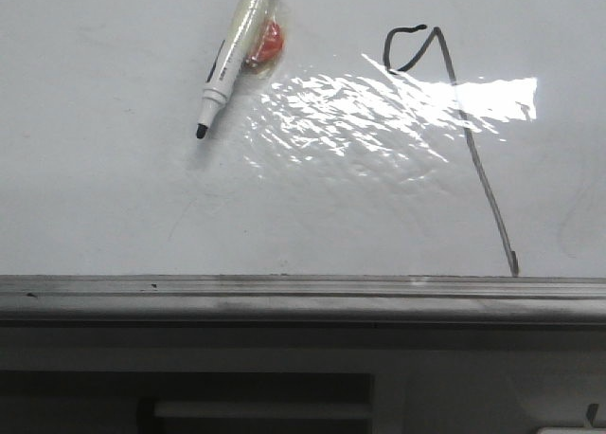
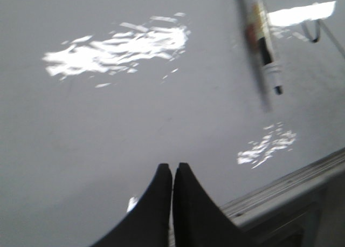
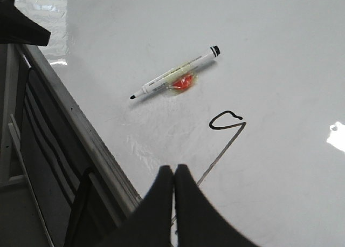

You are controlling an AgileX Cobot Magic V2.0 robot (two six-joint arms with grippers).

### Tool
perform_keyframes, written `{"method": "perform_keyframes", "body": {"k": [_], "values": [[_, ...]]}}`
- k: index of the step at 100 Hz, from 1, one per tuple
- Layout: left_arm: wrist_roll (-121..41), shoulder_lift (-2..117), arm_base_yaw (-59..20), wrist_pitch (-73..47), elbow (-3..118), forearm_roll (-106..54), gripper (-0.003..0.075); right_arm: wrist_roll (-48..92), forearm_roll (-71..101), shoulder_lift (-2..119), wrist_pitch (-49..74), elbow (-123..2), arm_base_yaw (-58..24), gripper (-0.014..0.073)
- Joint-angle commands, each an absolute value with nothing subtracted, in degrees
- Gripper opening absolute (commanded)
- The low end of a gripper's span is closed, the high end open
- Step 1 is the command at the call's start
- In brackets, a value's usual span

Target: Write number 9 on whiteboard

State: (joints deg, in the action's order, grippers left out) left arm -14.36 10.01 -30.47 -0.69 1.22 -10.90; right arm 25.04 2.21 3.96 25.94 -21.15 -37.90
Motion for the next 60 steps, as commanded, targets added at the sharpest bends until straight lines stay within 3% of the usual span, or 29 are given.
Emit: {"method": "perform_keyframes", "body": {"k": [1,28,60], "values": [[-7.71,5.41,-24.26,-0.87,0.96,-4.62,-0.0020,24.95,1.52,4.60,21.28,-22.50,-37.45,-0.0061],[-2.88,-1.46,-14.20,-12.15,-1.07,-4.22,-0.0020,24.95,1.52,4.60,21.28,-22.50,-37.45,-0.0061],[-2.88,-1.58,-12.74,-16.71,-1.07,-4.22,-0.0020,24.95,1.52,4.60,21.28,-22.50,-37.45,-0.0061]]}}
